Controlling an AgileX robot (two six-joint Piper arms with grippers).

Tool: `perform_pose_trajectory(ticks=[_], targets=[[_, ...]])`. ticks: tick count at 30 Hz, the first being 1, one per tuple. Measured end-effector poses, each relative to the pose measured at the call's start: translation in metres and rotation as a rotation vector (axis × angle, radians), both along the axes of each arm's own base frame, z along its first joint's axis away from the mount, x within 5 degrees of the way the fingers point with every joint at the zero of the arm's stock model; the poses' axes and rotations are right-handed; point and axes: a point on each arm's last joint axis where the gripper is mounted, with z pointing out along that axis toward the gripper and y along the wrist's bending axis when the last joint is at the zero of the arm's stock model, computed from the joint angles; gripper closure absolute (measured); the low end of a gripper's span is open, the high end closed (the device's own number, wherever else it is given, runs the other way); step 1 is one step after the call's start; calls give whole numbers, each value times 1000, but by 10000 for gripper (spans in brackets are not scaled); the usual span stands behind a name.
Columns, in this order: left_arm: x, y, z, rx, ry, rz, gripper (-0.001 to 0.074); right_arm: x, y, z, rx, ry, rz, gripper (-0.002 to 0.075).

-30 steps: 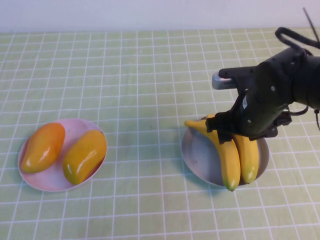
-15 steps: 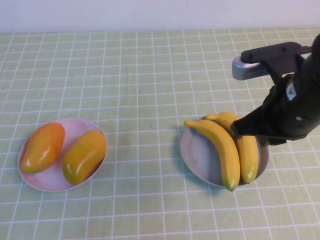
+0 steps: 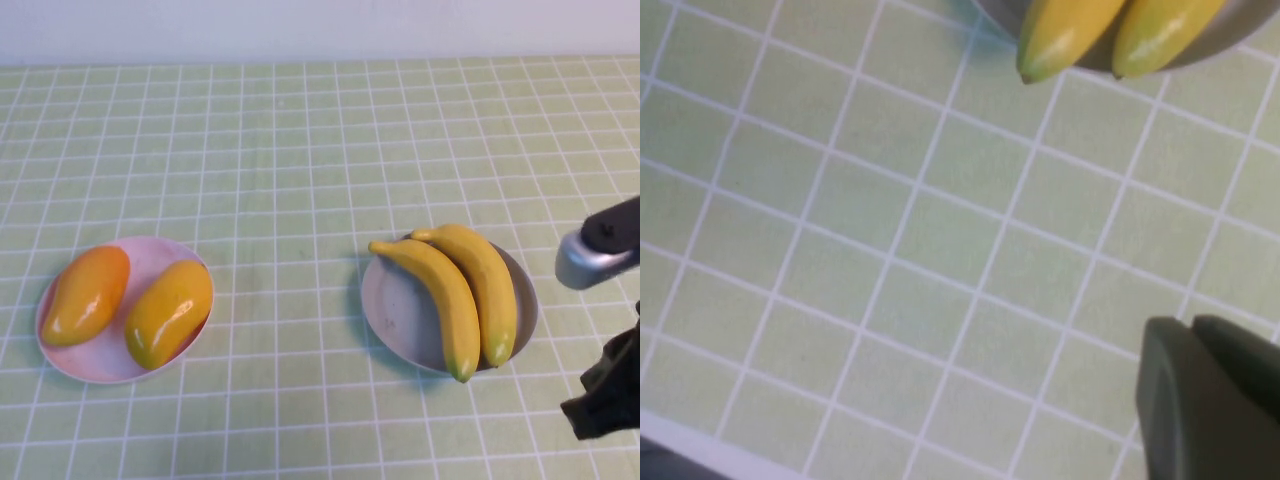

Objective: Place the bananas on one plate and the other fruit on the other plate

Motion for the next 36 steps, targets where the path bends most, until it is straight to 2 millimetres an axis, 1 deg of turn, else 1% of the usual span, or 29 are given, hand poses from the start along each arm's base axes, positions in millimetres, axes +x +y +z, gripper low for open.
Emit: perform_pose_trajectory(ticks=[4, 7, 11, 14, 16, 19, 20, 23, 26, 30, 36], targets=[[0, 0, 0, 0, 0, 0, 736, -7, -6, -13, 41, -80, 77, 741], [0, 0, 0, 0, 0, 0, 736, -12, -9, -33, 65, -132, 129, 741], [0, 0, 0, 0, 0, 0, 736, -21, -15, -55, 104, -173, 151, 741], [0, 0, 0, 0, 0, 0, 736, -27, -23, -66, 147, -229, 150, 741], [0, 0, 0, 0, 0, 0, 736, -27, -35, -71, 184, -292, 100, 741], [0, 0, 0, 0, 0, 0, 736, -30, -57, -80, 248, -410, -26, 741], [0, 0, 0, 0, 0, 0, 736, -32, -68, -85, 276, -468, -95, 741], [0, 0, 0, 0, 0, 0, 736, -44, -92, -95, 311, -616, -237, 741], [0, 0, 0, 0, 0, 0, 736, -59, -107, -109, 292, -716, -331, 741], [0, 0, 0, 0, 0, 0, 736, -75, -117, -126, 273, -807, -402, 741], [0, 0, 0, 0, 0, 0, 736, -89, -120, -140, 297, -921, -416, 741]])
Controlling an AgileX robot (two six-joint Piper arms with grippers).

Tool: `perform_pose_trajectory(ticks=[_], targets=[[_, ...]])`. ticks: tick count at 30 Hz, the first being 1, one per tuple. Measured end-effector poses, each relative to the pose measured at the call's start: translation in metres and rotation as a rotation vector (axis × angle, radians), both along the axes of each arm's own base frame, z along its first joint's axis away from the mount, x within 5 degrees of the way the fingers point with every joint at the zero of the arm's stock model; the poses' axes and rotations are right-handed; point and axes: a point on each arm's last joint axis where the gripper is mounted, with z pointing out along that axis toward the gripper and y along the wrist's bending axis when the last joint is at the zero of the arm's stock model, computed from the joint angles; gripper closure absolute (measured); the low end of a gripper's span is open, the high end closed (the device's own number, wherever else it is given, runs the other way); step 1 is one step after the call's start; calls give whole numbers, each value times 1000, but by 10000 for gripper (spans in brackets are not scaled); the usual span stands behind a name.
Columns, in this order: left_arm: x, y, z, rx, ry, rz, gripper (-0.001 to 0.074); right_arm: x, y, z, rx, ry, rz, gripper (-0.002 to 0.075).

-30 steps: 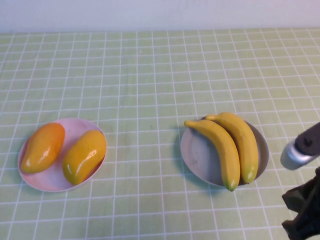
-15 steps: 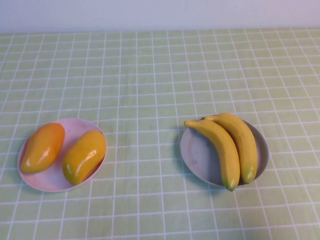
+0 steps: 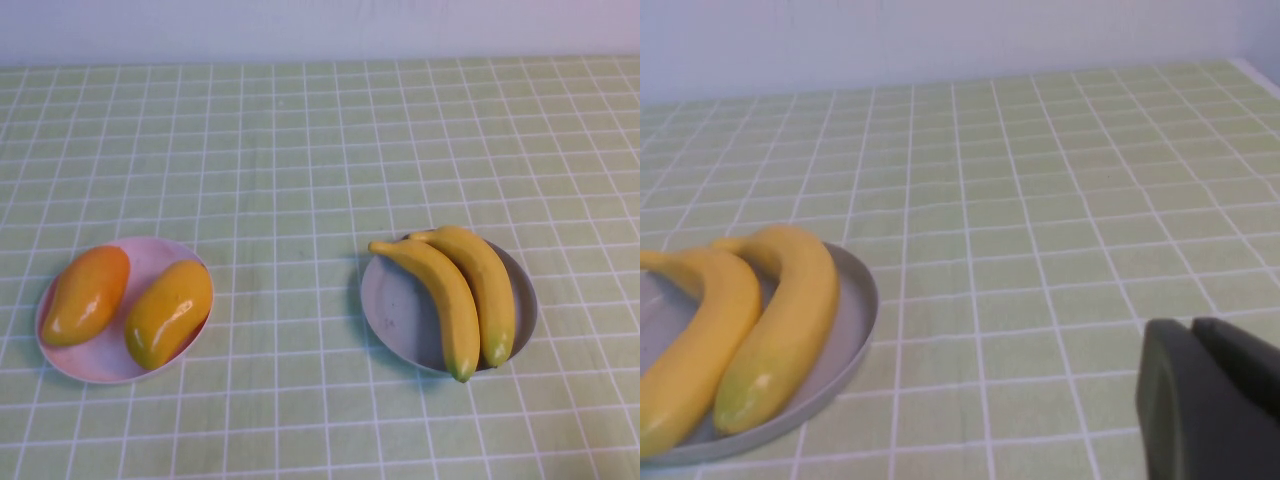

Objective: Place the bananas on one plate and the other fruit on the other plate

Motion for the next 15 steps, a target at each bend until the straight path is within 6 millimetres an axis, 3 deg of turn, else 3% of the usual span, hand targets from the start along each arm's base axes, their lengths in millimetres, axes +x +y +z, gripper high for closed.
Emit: perform_pose_trajectory(ticks=[5, 15], targets=[[0, 0, 0, 0, -2, 0, 736, -1, 0, -11, 1, 8, 0, 741], [0, 0, 0, 0, -2, 0, 736, -2, 0, -13, -8, 32, -2, 741]])
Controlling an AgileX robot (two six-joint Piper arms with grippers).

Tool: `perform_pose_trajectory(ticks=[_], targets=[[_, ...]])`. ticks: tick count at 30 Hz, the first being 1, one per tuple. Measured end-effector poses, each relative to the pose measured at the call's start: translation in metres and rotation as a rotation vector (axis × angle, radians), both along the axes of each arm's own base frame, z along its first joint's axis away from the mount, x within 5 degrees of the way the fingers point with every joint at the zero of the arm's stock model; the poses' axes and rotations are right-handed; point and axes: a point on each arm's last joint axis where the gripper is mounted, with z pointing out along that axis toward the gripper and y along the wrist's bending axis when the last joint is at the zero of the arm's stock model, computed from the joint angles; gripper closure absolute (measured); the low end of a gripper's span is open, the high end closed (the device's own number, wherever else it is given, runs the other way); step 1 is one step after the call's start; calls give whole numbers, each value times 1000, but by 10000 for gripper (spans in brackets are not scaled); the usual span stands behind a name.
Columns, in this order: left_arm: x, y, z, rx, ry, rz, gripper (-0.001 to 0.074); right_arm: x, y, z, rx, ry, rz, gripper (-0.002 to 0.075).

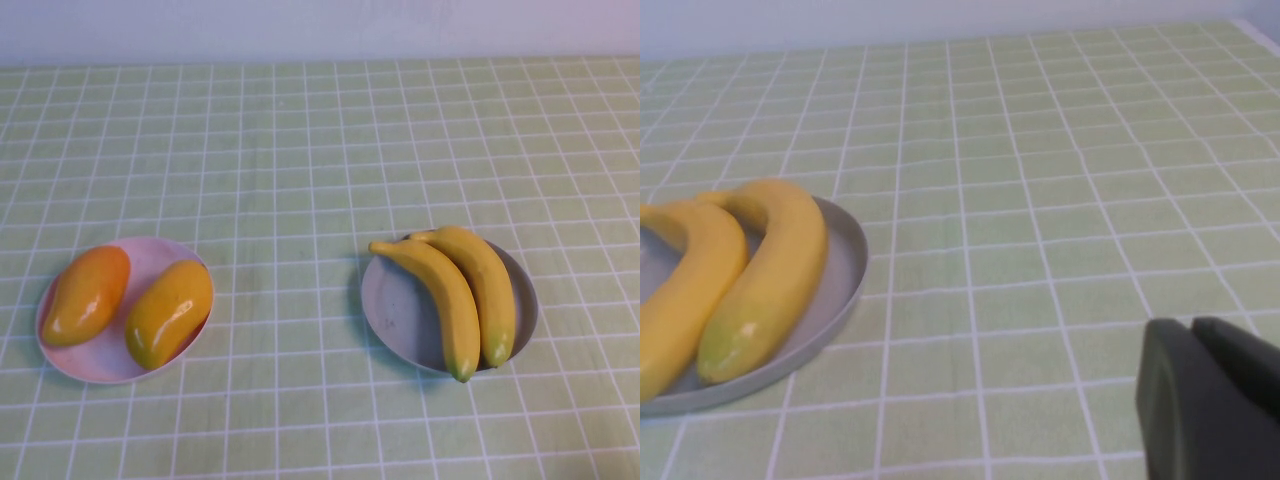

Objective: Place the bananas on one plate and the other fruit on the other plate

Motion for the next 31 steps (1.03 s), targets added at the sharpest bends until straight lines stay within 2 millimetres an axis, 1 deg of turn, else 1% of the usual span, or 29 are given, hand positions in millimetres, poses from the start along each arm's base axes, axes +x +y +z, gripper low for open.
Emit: perform_pose_trajectory(ticks=[6, 31], targets=[[0, 0, 0, 0, 0, 0, 736, -1, 3, -4, -56, 43, 47, 741], [0, 0, 0, 0, 0, 0, 736, -2, 5, -4, -46, 43, 68, 741]])
